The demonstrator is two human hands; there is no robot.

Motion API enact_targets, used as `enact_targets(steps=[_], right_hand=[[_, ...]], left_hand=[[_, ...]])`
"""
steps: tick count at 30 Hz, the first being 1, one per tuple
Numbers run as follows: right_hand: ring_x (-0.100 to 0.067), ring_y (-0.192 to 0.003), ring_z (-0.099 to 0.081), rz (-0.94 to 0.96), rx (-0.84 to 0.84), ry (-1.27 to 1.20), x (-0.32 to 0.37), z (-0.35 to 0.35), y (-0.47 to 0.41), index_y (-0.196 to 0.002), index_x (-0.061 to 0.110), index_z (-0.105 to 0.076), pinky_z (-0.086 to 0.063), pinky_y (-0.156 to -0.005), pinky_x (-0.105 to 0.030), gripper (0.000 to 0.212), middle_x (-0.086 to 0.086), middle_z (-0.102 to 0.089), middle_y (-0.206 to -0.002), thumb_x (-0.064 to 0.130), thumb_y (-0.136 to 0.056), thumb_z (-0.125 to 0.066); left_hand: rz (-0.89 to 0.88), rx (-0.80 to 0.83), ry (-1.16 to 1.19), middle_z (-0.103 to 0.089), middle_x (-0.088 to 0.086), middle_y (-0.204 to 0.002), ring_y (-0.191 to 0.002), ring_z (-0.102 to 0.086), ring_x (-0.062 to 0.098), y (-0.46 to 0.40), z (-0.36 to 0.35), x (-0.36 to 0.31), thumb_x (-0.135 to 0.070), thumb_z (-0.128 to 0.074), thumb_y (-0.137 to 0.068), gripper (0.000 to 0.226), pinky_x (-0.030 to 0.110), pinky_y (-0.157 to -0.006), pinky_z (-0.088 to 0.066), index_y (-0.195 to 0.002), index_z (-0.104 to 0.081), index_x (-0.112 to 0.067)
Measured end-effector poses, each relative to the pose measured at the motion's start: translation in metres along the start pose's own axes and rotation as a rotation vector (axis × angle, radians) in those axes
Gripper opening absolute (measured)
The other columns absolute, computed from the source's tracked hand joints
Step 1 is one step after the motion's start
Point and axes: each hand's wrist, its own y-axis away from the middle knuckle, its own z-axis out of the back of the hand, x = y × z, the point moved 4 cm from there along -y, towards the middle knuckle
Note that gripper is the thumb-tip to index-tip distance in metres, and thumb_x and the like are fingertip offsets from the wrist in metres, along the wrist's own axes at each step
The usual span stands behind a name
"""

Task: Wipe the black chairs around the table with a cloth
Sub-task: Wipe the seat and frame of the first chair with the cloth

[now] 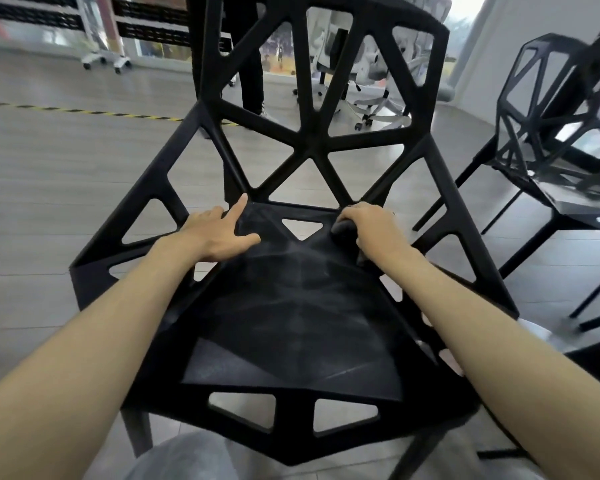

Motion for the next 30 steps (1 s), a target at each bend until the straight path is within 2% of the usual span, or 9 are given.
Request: enact_targets(steps=[3, 6, 11, 13, 16, 18, 21, 25, 30], right_hand=[[-0.021, -0.100, -0.066, 0.021, 0.072, 0.101, -0.002, 0.019, 0.042, -0.092, 0.035, -0.075, -0.051, -0.085, -0.036, 0.054, 0.011, -0.070, -0.105, -0.010, -0.066, -0.060], [-0.015, -0.101, -0.067, 0.084, 0.094, 0.088, 0.000, 0.042, 0.097, -0.089, 0.033, -0.076, -0.036, -0.070, -0.024, 0.053, 0.017, -0.070, -0.105, -0.008, -0.057, -0.063], [-0.022, -0.110, -0.070, 0.118, -0.078, 0.218, -0.025, 0.069, 0.149, -0.102, 0.031, -0.076, -0.057, -0.055, -0.035, 0.062, 0.010, -0.069, -0.124, -0.012, -0.058, -0.069], [-0.026, -0.120, -0.066, 0.149, -0.167, 0.294, -0.038, 0.082, 0.140, -0.103, 0.024, -0.077, -0.062, -0.066, -0.042, 0.060, 0.001, -0.069, -0.127, -0.016, -0.058, -0.072], [-0.034, -0.126, -0.062, 0.099, -0.244, 0.313, -0.041, 0.081, 0.123, -0.103, 0.014, -0.079, -0.049, -0.109, -0.050, 0.047, -0.011, -0.069, -0.128, -0.010, -0.065, -0.067], [-0.037, -0.126, -0.061, 0.046, -0.236, 0.233, -0.029, 0.061, 0.122, -0.102, 0.011, -0.078, -0.052, -0.106, -0.048, 0.042, -0.013, -0.068, -0.128, -0.002, -0.072, -0.052], [-0.038, -0.119, -0.063, 0.099, -0.102, 0.164, -0.007, 0.032, 0.121, -0.098, 0.012, -0.077, -0.058, -0.086, -0.041, 0.050, -0.013, -0.069, -0.121, 0.012, -0.076, -0.032], [-0.029, -0.120, -0.056, 0.095, 0.053, 0.276, -0.021, 0.067, 0.102, -0.106, 0.017, -0.077, -0.049, -0.094, -0.039, 0.035, -0.003, -0.064, -0.122, 0.004, -0.082, -0.055], [-0.032, -0.112, -0.060, -0.020, -0.161, 0.342, -0.033, 0.097, 0.104, -0.092, 0.012, -0.078, -0.053, -0.091, -0.041, 0.025, -0.006, -0.066, -0.113, -0.002, -0.075, -0.067]], left_hand=[[0.007, 0.010, 0.008, -0.033, 0.019, -0.163, -0.148, -0.034, 0.041, 0.003, 0.002, -0.002, -0.073, -0.036, -0.094, 0.091, 0.049, -0.119, -0.026, -0.164, 0.012, -0.038], [0.007, 0.013, 0.002, -0.031, 0.018, -0.164, -0.149, -0.033, 0.039, 0.006, 0.004, -0.004, -0.071, -0.037, -0.095, 0.091, 0.048, -0.119, -0.025, -0.165, 0.010, -0.036], [0.018, 0.033, 0.000, -0.030, 0.016, -0.166, -0.150, -0.032, 0.039, 0.007, 0.005, -0.004, -0.085, -0.022, -0.070, 0.111, 0.050, -0.120, -0.027, -0.164, 0.010, -0.037], [0.017, 0.033, 0.002, -0.032, 0.015, -0.165, -0.149, -0.033, 0.039, 0.006, 0.004, -0.003, -0.086, -0.018, -0.065, 0.114, 0.049, -0.119, -0.028, -0.165, 0.009, -0.037], [0.008, 0.021, -0.005, -0.037, 0.015, -0.162, -0.148, -0.034, 0.038, 0.002, 0.004, -0.003, -0.087, -0.018, -0.064, 0.115, 0.048, -0.119, -0.028, -0.165, 0.007, -0.036], [0.009, 0.025, -0.010, -0.039, 0.016, -0.160, -0.149, -0.034, 0.037, 0.000, 0.003, -0.002, -0.087, -0.017, -0.064, 0.116, 0.048, -0.120, -0.027, -0.165, 0.006, -0.036], [0.011, 0.033, -0.013, -0.037, 0.017, -0.161, -0.149, -0.033, 0.037, -0.001, 0.003, -0.003, -0.087, -0.015, -0.062, 0.118, 0.047, -0.119, -0.027, -0.165, 0.006, -0.036], [-0.004, 0.029, -0.033, -0.038, 0.017, -0.161, -0.148, -0.035, 0.037, 0.002, 0.003, -0.004, -0.087, -0.013, -0.060, 0.119, 0.047, -0.118, -0.028, -0.166, 0.007, -0.034], [0.006, 0.035, -0.007, -0.036, 0.017, -0.162, -0.148, -0.035, 0.040, 0.001, 0.002, -0.003, -0.088, -0.015, -0.061, 0.118, 0.049, -0.118, -0.029, -0.165, 0.008, -0.037]])
